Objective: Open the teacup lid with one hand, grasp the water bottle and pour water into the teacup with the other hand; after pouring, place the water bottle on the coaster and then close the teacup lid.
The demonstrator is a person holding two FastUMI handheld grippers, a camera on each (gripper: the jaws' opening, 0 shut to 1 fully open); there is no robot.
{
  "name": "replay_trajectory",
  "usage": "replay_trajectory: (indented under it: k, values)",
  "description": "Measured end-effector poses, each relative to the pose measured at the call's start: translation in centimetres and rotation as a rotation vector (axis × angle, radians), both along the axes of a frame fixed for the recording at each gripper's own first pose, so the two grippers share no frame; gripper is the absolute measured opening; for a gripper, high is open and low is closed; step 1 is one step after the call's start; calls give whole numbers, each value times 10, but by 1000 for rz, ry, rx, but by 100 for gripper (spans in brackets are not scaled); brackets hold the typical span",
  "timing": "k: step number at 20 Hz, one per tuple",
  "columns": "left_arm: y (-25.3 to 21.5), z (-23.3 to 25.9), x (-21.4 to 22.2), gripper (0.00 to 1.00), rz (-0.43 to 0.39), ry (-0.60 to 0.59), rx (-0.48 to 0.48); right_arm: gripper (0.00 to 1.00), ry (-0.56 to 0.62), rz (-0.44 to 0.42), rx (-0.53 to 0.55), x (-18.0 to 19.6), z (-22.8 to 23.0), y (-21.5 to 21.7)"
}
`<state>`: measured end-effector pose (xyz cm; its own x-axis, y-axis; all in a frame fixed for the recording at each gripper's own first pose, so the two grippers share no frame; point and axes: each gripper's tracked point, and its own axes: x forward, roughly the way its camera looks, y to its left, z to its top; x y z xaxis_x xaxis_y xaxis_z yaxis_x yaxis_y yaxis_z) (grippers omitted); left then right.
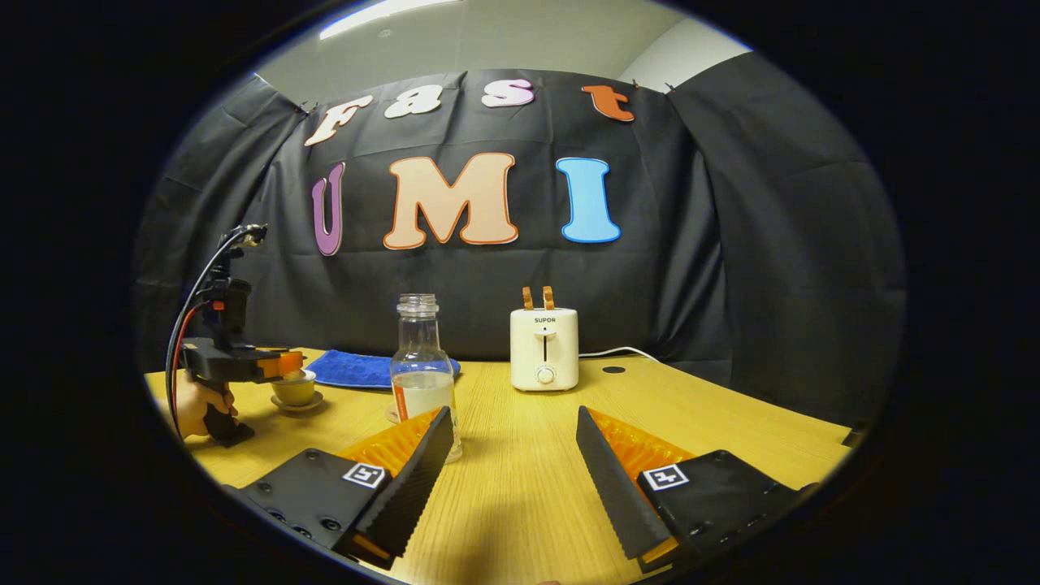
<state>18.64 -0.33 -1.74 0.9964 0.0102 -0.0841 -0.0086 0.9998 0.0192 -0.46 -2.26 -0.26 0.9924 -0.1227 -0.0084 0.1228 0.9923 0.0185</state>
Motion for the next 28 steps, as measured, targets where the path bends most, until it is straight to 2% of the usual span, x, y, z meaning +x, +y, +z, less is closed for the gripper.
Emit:
replay_trajectory:
  k: [4,5,6,10,14,15,18,20,21,22,23,28]
  values:
    - [4,7,-10,22,13,-48,-4,98,3,64,3,3,-2,7]
    - [5,6,-13,22,10,-49,-7,93,4,88,4,5,-3,10]
    - [6,5,-19,22,4,-44,-11,98,3,114,4,6,-3,13]
    - [16,13,-52,22,-28,-80,14,100,7,198,6,10,-5,23]
    - [41,14,-93,22,-23,-90,-21,98,8,235,5,12,-9,28]
    - [45,13,-101,22,-17,-88,-28,92,10,238,4,13,-9,28]
    - [58,13,-122,22,-12,-90,-23,93,12,237,1,17,-13,31]
    - [67,15,-133,22,-5,-95,-21,98,13,220,-2,20,-17,30]
    - [71,15,-137,22,-2,-92,-22,98,15,207,-2,21,-18,30]
    - [72,14,-140,22,2,-92,-22,93,15,197,-4,22,-20,29]
    - [74,13,-143,22,5,-93,-22,98,16,192,-4,23,-22,29]
    - [75,13,-151,22,6,-93,-22,100,16,139,-11,46,-24,33]
